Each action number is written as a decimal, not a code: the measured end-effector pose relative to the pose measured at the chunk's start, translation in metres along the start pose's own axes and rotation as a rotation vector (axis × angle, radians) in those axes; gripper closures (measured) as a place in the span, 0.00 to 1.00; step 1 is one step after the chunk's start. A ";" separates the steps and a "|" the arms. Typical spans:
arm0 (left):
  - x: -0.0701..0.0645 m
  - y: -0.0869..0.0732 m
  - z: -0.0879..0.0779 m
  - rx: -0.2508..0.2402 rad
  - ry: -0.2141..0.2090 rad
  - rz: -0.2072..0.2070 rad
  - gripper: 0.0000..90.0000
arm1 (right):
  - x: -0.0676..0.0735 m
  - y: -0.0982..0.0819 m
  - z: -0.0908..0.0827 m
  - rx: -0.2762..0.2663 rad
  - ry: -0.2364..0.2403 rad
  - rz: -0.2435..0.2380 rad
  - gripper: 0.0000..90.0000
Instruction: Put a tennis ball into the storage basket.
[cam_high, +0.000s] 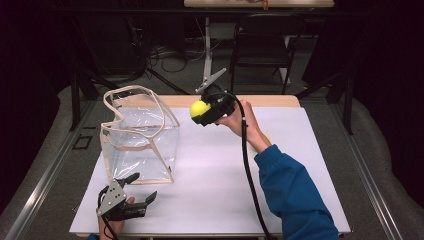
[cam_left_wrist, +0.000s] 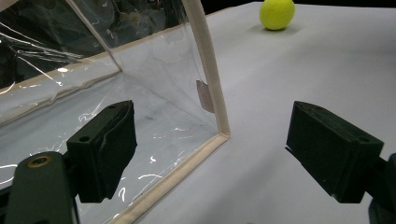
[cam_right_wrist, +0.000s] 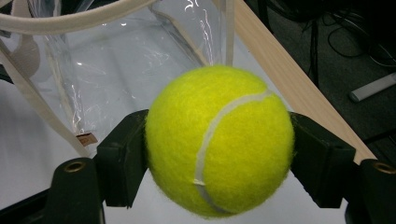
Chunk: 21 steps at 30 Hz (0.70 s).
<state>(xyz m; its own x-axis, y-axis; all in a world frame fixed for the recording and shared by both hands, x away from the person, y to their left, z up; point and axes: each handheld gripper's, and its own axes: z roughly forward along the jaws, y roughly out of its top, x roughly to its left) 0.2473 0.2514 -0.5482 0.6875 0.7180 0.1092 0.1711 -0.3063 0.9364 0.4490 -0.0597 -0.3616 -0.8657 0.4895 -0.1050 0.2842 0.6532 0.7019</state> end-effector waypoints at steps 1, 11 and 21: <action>0.000 0.000 0.000 0.000 0.000 0.000 0.18 | 0.000 0.001 0.000 0.001 0.000 0.000 0.29; 0.000 0.000 0.000 0.000 -0.002 0.000 0.18 | 0.000 0.009 0.000 -0.006 0.002 -0.008 0.29; 0.000 0.000 0.000 -0.003 -0.003 -0.001 0.18 | 0.000 0.018 0.001 -0.019 0.007 -0.006 0.29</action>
<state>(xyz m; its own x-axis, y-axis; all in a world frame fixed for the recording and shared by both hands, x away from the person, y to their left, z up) 0.2470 0.2510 -0.5483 0.6892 0.7166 0.1070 0.1701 -0.3036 0.9375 0.4542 -0.0476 -0.3496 -0.8705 0.4810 -0.1043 0.2707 0.6449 0.7148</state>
